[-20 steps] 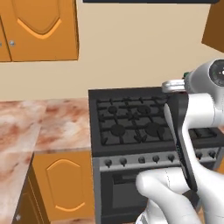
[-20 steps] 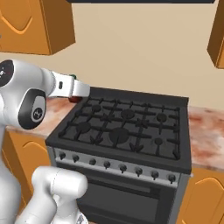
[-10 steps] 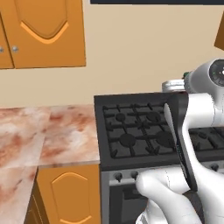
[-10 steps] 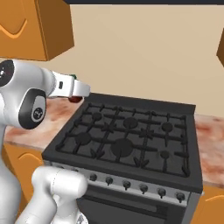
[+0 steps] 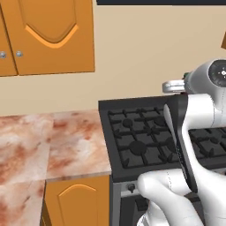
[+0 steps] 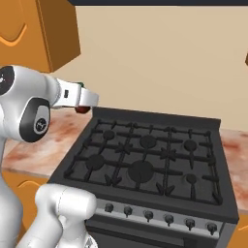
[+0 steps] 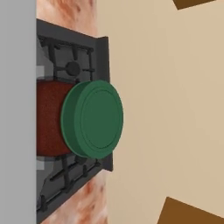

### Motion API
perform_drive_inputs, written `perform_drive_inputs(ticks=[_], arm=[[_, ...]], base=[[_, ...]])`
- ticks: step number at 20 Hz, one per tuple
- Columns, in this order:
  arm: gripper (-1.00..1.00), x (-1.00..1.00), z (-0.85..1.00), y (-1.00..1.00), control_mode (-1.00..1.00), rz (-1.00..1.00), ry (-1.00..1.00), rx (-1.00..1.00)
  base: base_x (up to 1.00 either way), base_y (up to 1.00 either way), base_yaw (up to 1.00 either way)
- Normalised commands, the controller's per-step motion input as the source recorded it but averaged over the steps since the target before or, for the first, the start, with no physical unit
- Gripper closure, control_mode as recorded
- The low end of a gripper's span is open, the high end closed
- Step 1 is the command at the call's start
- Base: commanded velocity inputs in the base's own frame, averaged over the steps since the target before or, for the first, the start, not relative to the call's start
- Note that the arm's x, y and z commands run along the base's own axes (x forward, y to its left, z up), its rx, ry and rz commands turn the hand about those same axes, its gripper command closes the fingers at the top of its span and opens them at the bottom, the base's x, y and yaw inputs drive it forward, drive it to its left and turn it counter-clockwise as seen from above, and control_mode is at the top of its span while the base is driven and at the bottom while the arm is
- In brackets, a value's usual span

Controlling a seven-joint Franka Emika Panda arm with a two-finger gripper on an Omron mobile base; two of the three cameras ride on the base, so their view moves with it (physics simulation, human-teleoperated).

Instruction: Collect the paprika, ketchup, and shaker from the cabinet and place them next to the stove.

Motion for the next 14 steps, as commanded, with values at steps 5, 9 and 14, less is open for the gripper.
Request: perform_drive_inputs(ticks=[5,9,14], arm=[[1.0,0.0,0.0,0.0,1.0,0.0,0.0,0.0],[1.0,0.47,-0.57,0.0,-1.0,0.11,0.0,0.0],[1.0,0.41,-0.85,0.04,-1.0,0.48,-0.03,-0.03]], base=[[0.57,0.07,-0.03],[0.0,0.0,0.0],[0.0,0.0,0.0]])
